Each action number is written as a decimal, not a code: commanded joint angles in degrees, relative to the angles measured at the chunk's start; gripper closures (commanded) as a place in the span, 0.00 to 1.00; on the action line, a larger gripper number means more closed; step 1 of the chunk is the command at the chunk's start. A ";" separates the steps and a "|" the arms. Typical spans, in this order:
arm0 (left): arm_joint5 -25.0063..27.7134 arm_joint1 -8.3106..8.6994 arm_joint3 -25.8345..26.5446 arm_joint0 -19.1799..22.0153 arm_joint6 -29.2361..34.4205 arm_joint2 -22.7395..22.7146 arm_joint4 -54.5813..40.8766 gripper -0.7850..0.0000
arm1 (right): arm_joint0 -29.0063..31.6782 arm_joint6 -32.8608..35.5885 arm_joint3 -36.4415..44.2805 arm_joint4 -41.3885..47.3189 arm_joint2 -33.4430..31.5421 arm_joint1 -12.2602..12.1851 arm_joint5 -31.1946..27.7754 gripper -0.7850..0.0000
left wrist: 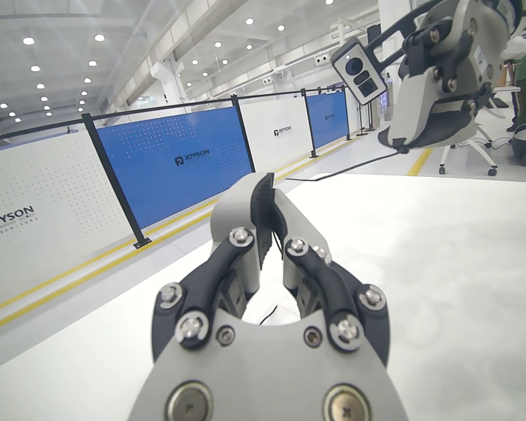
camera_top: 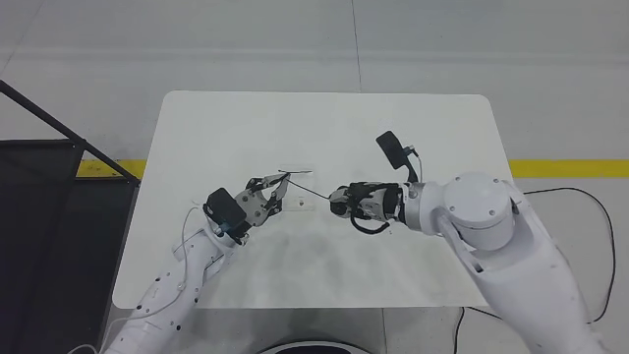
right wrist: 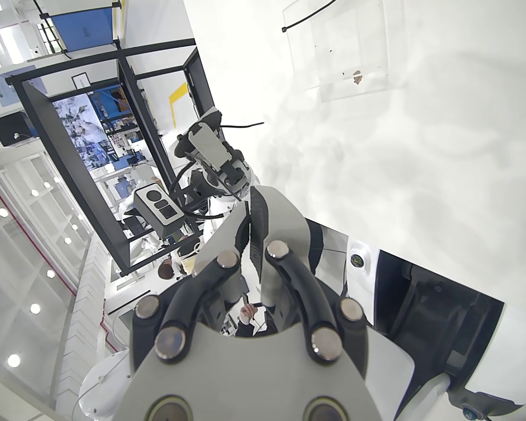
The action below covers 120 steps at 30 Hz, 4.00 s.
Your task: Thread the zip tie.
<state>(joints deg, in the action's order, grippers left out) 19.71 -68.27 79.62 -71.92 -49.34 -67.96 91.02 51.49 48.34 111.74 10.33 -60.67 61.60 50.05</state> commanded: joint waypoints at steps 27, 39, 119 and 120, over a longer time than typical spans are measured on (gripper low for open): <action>-0.13 0.00 0.18 -0.15 -0.32 0.02 0.02 1.00 | -1.60 -1.46 -1.07 2.90 0.87 -0.68 1.01 1.00; -0.11 0.03 0.28 -0.22 -0.27 0.01 0.16 1.00 | -1.90 -2.08 -1.34 4.39 0.95 -1.00 0.94 1.00; 0.78 -0.02 -0.25 -0.05 -0.19 1.04 0.43 1.00 | 2.14 -11.22 -0.26 16.10 -1.41 -1.81 -7.44 1.00; 0.95 -0.03 -0.25 -0.05 -0.19 1.07 0.32 1.00 | 2.31 -11.24 -0.18 16.21 -1.55 -1.83 -7.69 1.00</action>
<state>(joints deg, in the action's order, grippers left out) 20.51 -68.29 79.37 -71.97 -49.54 -66.92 91.41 53.69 37.12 111.51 26.46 -62.12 59.78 42.53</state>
